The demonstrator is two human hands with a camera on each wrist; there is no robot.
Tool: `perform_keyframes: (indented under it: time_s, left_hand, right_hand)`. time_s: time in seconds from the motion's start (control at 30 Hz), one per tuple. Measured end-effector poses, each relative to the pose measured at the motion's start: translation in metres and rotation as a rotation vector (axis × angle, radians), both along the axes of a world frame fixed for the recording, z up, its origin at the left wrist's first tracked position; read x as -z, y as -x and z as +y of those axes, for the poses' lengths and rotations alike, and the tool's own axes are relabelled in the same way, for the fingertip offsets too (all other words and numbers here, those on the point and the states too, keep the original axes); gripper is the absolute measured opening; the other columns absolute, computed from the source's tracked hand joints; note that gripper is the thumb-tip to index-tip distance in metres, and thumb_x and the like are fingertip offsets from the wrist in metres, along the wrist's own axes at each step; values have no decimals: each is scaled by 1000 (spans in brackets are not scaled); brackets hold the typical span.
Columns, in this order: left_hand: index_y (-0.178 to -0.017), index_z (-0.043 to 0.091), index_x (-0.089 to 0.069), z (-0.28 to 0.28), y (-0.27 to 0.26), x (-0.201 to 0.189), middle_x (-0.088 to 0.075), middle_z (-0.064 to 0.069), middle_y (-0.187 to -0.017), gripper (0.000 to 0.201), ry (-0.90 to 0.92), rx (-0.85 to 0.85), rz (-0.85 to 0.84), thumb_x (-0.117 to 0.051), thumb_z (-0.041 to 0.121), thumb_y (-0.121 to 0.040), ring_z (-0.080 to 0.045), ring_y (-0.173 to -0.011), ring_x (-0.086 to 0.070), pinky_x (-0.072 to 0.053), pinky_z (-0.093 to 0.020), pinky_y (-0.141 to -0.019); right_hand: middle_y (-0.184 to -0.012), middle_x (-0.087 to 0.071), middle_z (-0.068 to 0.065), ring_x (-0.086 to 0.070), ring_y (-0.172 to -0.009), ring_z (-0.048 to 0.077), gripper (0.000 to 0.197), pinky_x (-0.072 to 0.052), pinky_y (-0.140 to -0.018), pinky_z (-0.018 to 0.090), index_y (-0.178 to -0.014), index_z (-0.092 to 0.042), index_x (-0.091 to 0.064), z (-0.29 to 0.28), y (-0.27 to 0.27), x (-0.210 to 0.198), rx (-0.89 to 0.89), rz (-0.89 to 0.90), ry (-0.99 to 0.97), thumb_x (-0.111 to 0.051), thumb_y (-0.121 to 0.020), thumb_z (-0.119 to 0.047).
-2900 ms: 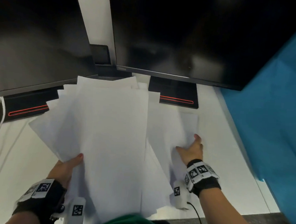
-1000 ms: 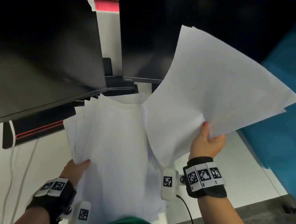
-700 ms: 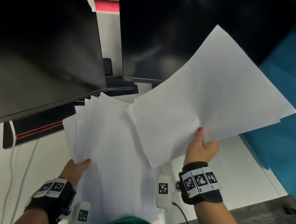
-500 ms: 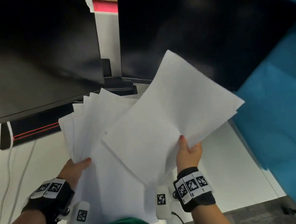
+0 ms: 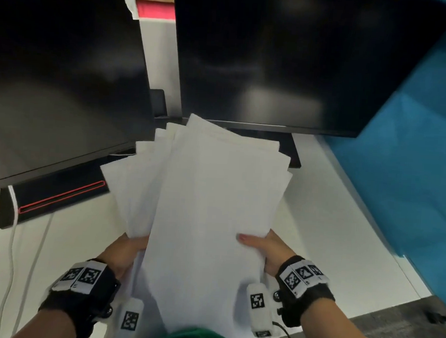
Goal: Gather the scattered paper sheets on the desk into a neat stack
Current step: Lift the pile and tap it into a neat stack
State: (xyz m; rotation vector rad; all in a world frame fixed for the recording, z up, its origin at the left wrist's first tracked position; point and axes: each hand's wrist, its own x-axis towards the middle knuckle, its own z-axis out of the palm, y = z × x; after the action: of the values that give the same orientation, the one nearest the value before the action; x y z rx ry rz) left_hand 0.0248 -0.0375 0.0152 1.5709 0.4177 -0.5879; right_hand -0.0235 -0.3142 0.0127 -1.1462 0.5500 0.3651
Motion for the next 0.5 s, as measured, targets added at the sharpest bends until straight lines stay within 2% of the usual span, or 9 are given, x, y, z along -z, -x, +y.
perform_keyframes:
  time_s: [0.03,0.1,0.17,0.2,0.23,0.3,0.33,0.43,0.5]
  left_hand:
    - [-80,6,-67,-3,0,-1,-73,-4,-63,8,-11,32,-17,-70,10,-74,-36,-86,-63,-49,-41,-78]
    - [-100,8,-68,-7,-2,1,-75,-5,-88,52,-5,57,-12,-79,37,-59,-32,-96,-64,-47,-46,-94]
    - [-121,12,-59,-8,-8,7,-66,-2,-115,93,20,67,44,-75,65,-46,-24,-111,-59,-37,-41,-107]
    - [-123,15,-57,-10,-10,7,-62,0,-118,94,26,86,65,-68,74,-50,-20,-112,-56,-35,-37,-108]
    - [-122,16,-57,-12,-13,7,-60,0,-120,84,-11,89,63,-60,74,-62,-19,-111,-55,-35,-34,-105]
    - [-127,14,-52,-15,-23,8,-57,-8,-129,54,-194,13,-45,-51,49,-87,-24,-114,-53,-38,-35,-102]
    - [-132,14,-47,-14,-28,12,-53,-13,-133,49,-330,-38,-86,-53,37,-89,-28,-116,-51,-38,-37,-101]
    - [-143,14,-27,-21,-37,15,-38,-22,-142,71,-756,13,-46,-60,35,-84,-39,-128,-38,-32,-42,-106]
    - [-147,13,-15,-34,-40,13,-31,-21,-146,87,-880,78,-19,-62,42,-80,-40,-131,-30,-28,-45,-107]
  right_hand:
    - [-94,-72,15,-71,-81,26,65,-58,-72,35,-106,-3,-63,0,2,0,-22,11,38,-87,-46,-7]
    - [-94,-70,15,-70,-76,23,37,-59,-66,31,-103,-4,-62,0,6,4,41,20,119,-73,-69,4]
    - [-99,-68,16,-68,-82,24,32,-57,-68,31,-108,-2,-58,-6,10,10,136,43,181,-66,-78,5]
    - [-101,-68,17,-66,-86,24,32,-55,-71,31,-109,-1,-57,-10,13,14,188,56,194,-66,-78,3]
    - [-102,-67,17,-65,-90,26,34,-52,-76,32,-110,1,-56,-15,15,18,233,74,202,-66,-78,2]
    - [-103,-66,17,-63,-95,28,38,-49,-81,32,-115,5,-55,-26,20,23,301,115,206,-66,-79,0]
    - [-99,-66,15,-62,-93,28,36,-49,-78,31,-115,6,-55,-30,23,24,322,123,207,-65,-80,1]
    - [-98,-66,14,-62,-93,29,32,-48,-87,37,-112,3,-58,-46,29,29,388,122,203,-63,-81,2]
    - [-99,-66,14,-60,-100,33,21,-43,-98,44,-101,-4,-63,-51,30,30,409,115,216,-62,-81,3]
